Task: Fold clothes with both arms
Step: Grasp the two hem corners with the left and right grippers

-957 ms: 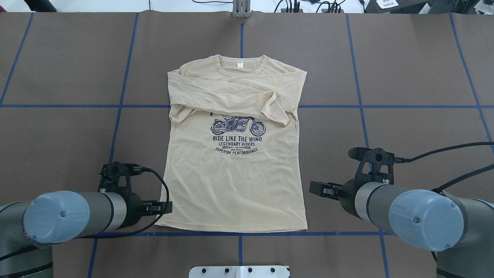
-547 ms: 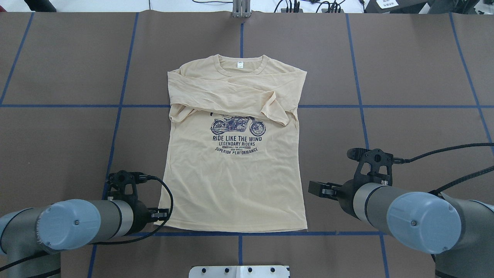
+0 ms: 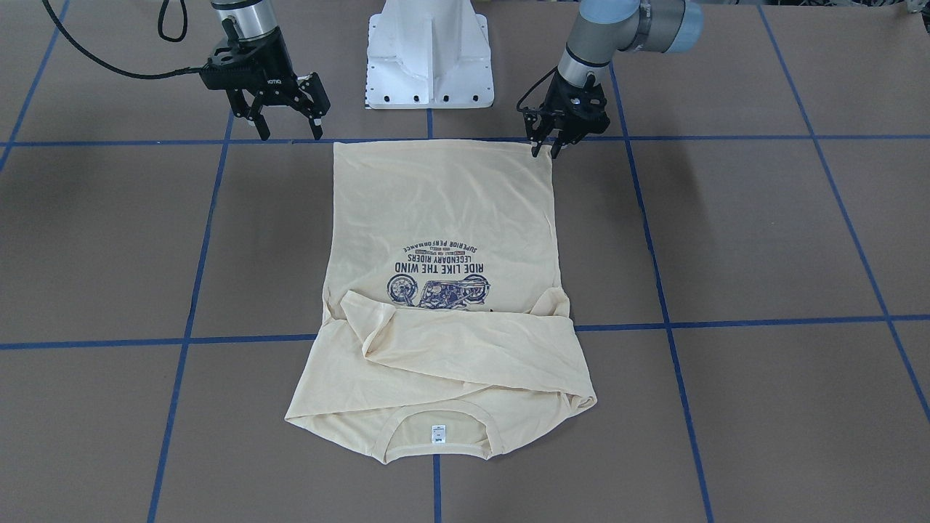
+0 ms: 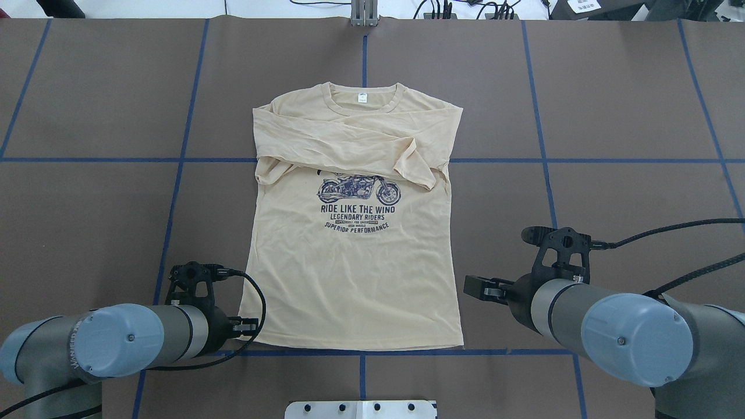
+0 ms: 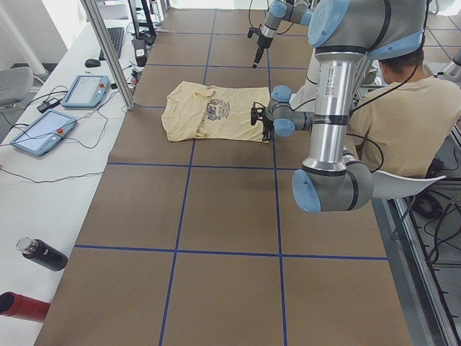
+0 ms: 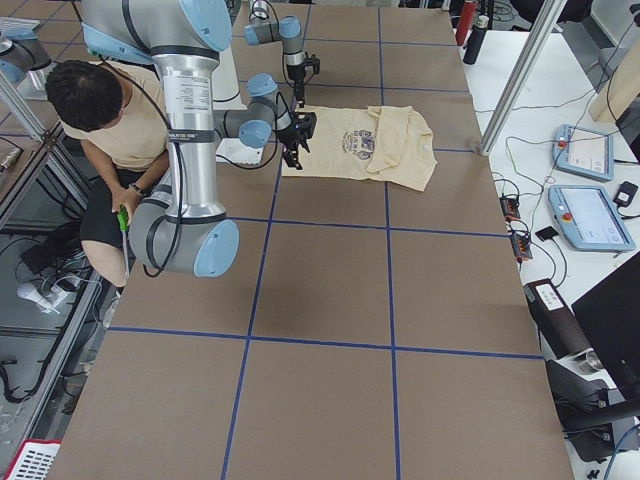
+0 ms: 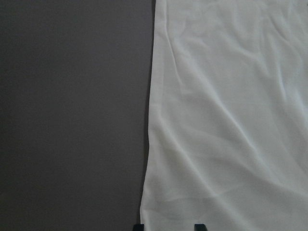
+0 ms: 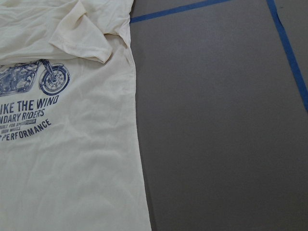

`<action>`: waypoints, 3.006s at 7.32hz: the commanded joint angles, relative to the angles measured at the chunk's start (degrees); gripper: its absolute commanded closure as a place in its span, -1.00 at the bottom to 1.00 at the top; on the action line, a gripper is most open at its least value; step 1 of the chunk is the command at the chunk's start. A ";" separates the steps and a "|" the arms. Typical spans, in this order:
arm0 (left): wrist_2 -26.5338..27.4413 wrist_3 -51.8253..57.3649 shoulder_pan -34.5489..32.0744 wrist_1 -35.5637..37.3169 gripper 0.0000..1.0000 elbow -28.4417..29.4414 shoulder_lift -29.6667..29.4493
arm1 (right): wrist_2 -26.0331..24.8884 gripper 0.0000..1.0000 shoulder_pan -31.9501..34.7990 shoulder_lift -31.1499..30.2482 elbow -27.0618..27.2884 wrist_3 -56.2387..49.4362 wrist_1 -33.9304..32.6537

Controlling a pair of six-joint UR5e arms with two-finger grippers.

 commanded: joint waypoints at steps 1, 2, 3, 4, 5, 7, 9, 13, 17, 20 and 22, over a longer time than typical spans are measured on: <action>0.16 0.01 0.22 0.09 0.11 0.04 0.19 | 0.00 -0.99 -0.15 -0.03 -0.18 0.01 -0.03; 0.16 -0.08 0.40 0.17 0.11 0.04 0.28 | 0.00 -0.99 -0.15 0.06 -0.18 -0.08 0.05; 0.16 -0.08 0.66 0.18 0.12 0.04 0.37 | 0.00 -0.99 -0.15 0.06 -0.18 -0.08 0.05; 0.16 -0.08 1.10 0.18 0.12 0.04 0.45 | 0.00 -0.99 -0.15 0.15 -0.18 -0.08 -0.03; 0.16 -0.08 1.36 0.18 0.12 0.04 0.46 | 0.00 -0.99 -0.15 0.15 -0.27 -0.08 -0.03; 0.16 -0.08 1.63 0.26 0.26 0.04 0.54 | 0.00 -0.99 -0.24 0.15 -0.27 -0.08 -0.03; 0.33 -0.25 1.63 0.26 1.00 -0.04 0.54 | -0.09 -0.99 -0.41 0.24 -0.35 -0.08 0.05; 0.33 -0.08 1.63 0.35 1.00 -1.19 0.28 | -6.49 -0.93 -5.05 3.56 -4.99 5.34 0.05; 0.24 -0.08 1.63 0.35 1.00 -1.10 0.02 | -14.94 -0.02 -13.32 4.01 -10.19 5.54 0.14; 0.24 -0.08 1.63 0.35 1.00 -1.10 0.02 | -15.03 0.13 -14.38 4.10 -11.16 5.63 0.14; 0.24 -0.08 1.63 0.35 1.00 -1.19 0.02 | -15.03 0.17 -14.82 4.89 -11.95 6.16 0.14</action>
